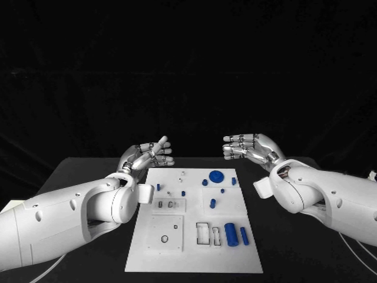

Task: Assemble the parts on the task board

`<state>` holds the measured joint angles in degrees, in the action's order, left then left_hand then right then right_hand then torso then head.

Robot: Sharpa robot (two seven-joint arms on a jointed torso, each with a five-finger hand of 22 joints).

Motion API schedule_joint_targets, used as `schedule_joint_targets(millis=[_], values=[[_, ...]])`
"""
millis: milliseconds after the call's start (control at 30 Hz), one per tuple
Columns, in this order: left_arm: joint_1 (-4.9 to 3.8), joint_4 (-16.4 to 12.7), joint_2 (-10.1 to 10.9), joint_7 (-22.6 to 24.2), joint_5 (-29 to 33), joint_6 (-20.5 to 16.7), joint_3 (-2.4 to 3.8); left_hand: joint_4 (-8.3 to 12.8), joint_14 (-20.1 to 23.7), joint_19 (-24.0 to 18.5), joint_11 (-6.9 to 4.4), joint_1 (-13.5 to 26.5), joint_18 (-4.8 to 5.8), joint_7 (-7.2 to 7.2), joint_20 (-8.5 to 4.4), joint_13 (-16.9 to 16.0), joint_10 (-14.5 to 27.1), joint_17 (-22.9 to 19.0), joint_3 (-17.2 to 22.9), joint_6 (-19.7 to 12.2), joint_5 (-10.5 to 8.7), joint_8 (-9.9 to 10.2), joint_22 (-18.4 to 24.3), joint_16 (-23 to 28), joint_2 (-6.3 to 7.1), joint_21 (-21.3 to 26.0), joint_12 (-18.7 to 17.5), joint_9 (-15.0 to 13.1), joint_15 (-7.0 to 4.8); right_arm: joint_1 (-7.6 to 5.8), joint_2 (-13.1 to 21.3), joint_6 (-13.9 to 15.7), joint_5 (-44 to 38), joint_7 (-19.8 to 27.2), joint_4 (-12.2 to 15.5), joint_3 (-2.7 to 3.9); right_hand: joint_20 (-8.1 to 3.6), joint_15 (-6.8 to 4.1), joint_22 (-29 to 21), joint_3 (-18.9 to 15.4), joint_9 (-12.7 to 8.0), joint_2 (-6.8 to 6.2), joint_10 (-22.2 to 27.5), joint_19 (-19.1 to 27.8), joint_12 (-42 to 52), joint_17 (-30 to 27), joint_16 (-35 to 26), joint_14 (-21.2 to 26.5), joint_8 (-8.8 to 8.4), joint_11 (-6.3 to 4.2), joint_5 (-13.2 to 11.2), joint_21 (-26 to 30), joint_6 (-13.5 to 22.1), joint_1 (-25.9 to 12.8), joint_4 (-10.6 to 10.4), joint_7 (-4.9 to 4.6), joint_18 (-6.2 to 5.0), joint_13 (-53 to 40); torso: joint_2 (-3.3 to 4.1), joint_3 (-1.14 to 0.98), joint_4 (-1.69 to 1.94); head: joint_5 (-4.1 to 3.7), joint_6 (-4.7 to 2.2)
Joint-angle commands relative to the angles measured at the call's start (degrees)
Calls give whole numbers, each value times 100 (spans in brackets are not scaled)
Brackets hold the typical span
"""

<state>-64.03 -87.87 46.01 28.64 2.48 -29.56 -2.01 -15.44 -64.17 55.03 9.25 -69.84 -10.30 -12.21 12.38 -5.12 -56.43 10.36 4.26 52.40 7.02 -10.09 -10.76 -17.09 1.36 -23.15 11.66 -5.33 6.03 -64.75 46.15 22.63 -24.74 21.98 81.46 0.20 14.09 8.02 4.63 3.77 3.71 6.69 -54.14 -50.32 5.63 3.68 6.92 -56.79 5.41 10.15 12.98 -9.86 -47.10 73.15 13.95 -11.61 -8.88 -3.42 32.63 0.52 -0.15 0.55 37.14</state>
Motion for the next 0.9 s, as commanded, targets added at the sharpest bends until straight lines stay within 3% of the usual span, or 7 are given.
schedule_joint_targets(millis=[33,200,300,433,600,667,900], values=[[-21,-107,110,101,-12,426,9,42,-272,250,-74,-94,-32,49,-92,-3,-213,111,-18,161,-29,-32,-32,-58,-10,-111,16,19,-94,-54,-6,48,-1181,-15,-41,18,-337,-325,49,388,26,-122,-1055,-1052,-11,56,101,-1192,34,-242,33,-352,-992,168,271,57,-173,-21,98,-13,-1,-19,-17],[-66,-510,436,36,-41,647,43,108,-571,570,-137,-248,-20,104,-202,41,-389,380,-169,287,-43,95,-100,-95,8,-300,-160,77,-180,-259,4,-117,-2130,-303,-103,42,-598,-558,173,559,48,-306,-1523,-1644,-16,201,260,-1834,32,-404,34,-691,-1291,184,263,168,-161,-49,309,-25,12,-49,-109],[-109,-712,570,-14,-46,719,61,136,-709,700,-170,-292,-14,118,-248,37,-509,553,-260,367,-43,137,-169,-170,8,-440,-212,90,-220,-375,-6,-246,-2689,-531,-175,51,-773,-697,363,538,63,-418,-1766,-2181,8,343,430,-2239,38,-508,41,-1091,-1437,161,261,239,-164,-79,392,-13,35,-86,-143],[-187,-1006,741,-84,-43,767,74,217,-892,859,-207,-391,-6,130,-312,0,-678,856,-351,469,-40,183,-315,-394,-6,-706,-255,98,-288,-533,-34,-443,-3751,-1026,-262,59,-962,-898,679,525,61,-549,-2006,-2754,-7,735,934,-2934,-10,-639,157,-1689,-1553,37,236,315,-147,-123,555,7,97,-136,-207],[-234,-1304,887,-143,-29,810,83,297,-804,878,-217,-455,6,144,-364,-49,-746,1310,-450,514,-37,242,-550,-787,-51,-1083,-317,109,-316,-663,-89,-634,-5092,-1685,-282,73,-1084,-979,1175,698,58,-669,-2109,-2924,-154,1663,2203,-2958,-130,-714,192,-2466,-1634,-129,246,360,-109,-204,736,32,159,-205,-261],[-252,-1409,929,-159,-20,833,86,301,-748,845,-209,-447,6,139,-363,-54,-727,1420,-481,505,-36,268,-605,-872,-67,-1166,-351,115,-312,-706,-106,-741,-5571,-1932,-258,82,-1106,-985,2126,779,58,-742,-2094,-3036,-193,2043,2669,-2915,-162,-712,196,-3340,-1642,-201,236,375,-8,-244,813,51,189,-228,-295],[-298,-1768,1058,-185,-4,843,115,324,-575,717,-183,-438,4,105,-342,-66,-658,1661,-561,456,-33,340,-726,-1033,-92,-1344,-440,125,-279,-784,-191,-1073,-6671,-2452,-168,100,-1054,-932,4234,1021,58,-821,-1572,-3105,-192,3482,4097,-2928,-171,-630,78,-5169,-1574,-370,186,368,239,-179,1056,88,267,-310,-434]])
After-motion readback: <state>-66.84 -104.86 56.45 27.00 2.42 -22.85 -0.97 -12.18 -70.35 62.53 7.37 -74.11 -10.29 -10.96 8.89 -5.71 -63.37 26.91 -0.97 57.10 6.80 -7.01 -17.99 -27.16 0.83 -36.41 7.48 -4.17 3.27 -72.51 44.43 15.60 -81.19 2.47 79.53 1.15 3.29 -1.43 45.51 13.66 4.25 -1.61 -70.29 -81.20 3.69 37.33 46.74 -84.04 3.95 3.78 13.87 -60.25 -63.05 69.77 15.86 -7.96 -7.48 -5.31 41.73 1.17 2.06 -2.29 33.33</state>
